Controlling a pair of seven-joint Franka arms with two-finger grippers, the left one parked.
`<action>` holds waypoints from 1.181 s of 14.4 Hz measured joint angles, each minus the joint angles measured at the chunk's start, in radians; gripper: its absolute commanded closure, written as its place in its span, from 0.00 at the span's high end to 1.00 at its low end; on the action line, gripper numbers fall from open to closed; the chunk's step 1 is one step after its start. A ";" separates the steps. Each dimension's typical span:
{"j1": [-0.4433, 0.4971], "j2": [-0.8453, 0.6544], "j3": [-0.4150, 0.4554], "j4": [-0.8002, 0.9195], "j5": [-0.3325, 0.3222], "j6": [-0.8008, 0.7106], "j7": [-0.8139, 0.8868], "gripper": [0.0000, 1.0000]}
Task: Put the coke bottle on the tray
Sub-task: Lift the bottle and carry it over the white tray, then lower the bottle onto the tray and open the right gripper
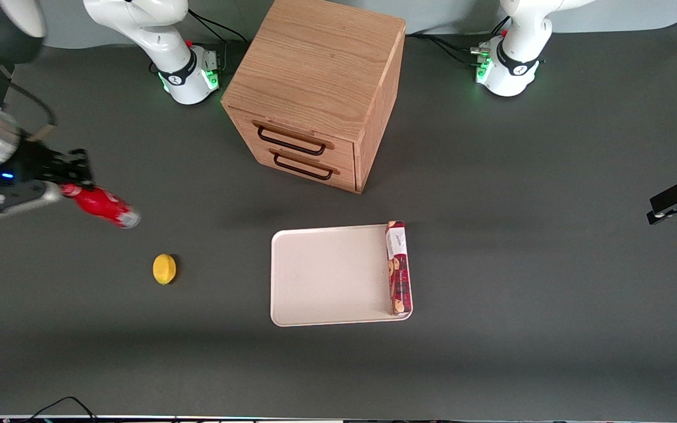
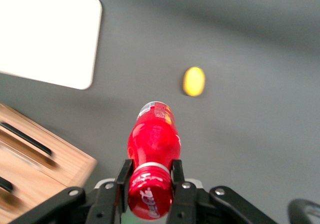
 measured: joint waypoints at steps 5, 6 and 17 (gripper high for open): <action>0.078 0.256 0.241 0.034 -0.099 0.190 0.619 0.03; 0.099 0.305 0.271 0.035 -0.153 0.225 0.704 0.02; 0.109 0.557 0.348 -0.003 -0.352 0.448 0.937 1.00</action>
